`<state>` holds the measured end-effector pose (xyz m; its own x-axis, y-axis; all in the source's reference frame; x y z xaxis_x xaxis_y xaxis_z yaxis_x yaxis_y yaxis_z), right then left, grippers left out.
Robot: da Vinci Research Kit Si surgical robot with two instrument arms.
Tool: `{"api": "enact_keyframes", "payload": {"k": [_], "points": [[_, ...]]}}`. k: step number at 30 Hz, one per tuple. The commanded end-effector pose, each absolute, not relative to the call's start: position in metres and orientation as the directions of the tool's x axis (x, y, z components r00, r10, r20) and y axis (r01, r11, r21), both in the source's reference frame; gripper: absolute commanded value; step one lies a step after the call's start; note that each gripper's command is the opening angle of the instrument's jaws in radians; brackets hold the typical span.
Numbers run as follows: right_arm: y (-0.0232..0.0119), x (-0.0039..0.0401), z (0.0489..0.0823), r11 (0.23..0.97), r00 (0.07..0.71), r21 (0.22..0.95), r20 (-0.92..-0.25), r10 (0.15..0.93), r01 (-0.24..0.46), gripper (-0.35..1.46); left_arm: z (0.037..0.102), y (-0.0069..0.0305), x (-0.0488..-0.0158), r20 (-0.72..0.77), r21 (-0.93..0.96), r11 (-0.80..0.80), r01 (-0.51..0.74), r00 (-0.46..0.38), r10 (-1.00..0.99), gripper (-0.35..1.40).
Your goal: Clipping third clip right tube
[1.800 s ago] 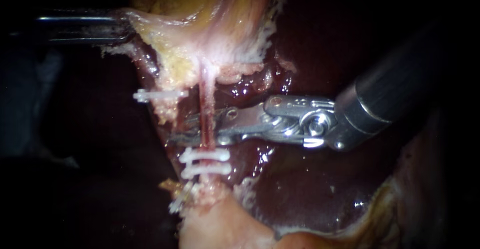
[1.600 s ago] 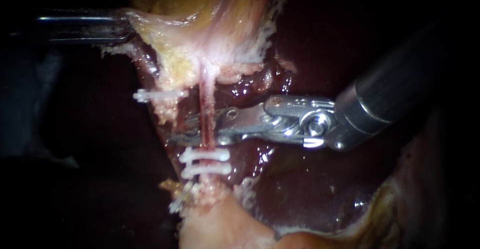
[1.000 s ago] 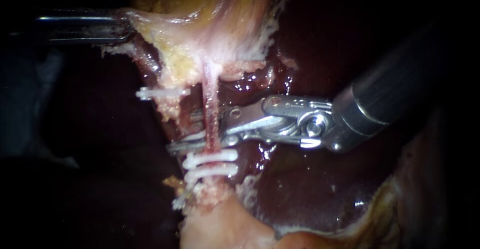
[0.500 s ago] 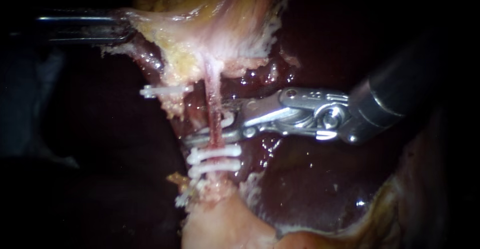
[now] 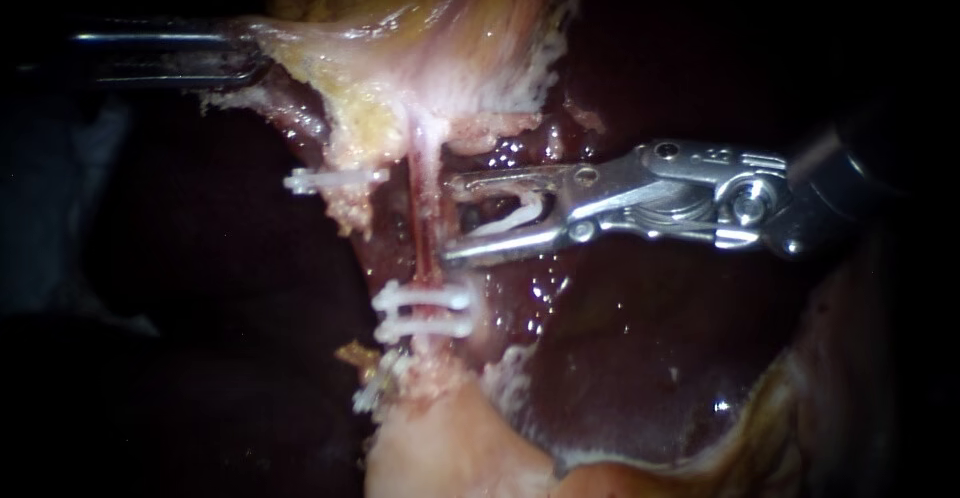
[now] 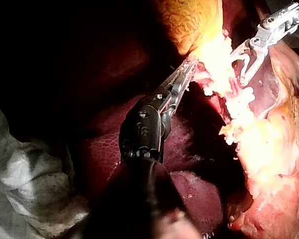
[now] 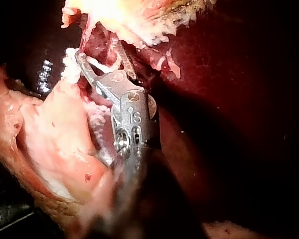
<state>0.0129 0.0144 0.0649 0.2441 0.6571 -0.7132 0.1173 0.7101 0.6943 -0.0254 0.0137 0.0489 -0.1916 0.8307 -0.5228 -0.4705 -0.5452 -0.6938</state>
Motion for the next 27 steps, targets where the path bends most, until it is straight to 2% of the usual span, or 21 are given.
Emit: {"api": "enact_keyframes", "payload": {"k": [1,18,27], "points": [[0.0145,0.0129,0.0648,0.709,0.240,0.695,-0.713,0.658,0.119,0.50,0.0489,0.0137,-0.0254,-0.523,-0.694,-0.545,-0.470,-0.192,0.831,-0.35],[0.0142,0.0131,0.0629,0.697,0.220,0.700,-0.712,0.667,0.155,0.50,0.0489,0.0137,-0.0254,-0.523,-0.694,-0.545,-0.470,-0.192,0.831,-0.35],[0.0148,0.0114,0.0620,0.678,0.224,0.717,-0.696,0.682,0.163,0.49,0.0488,0.0136,-0.0253,-0.523,-0.694,-0.545,-0.470,-0.192,0.831,-0.35]]}}
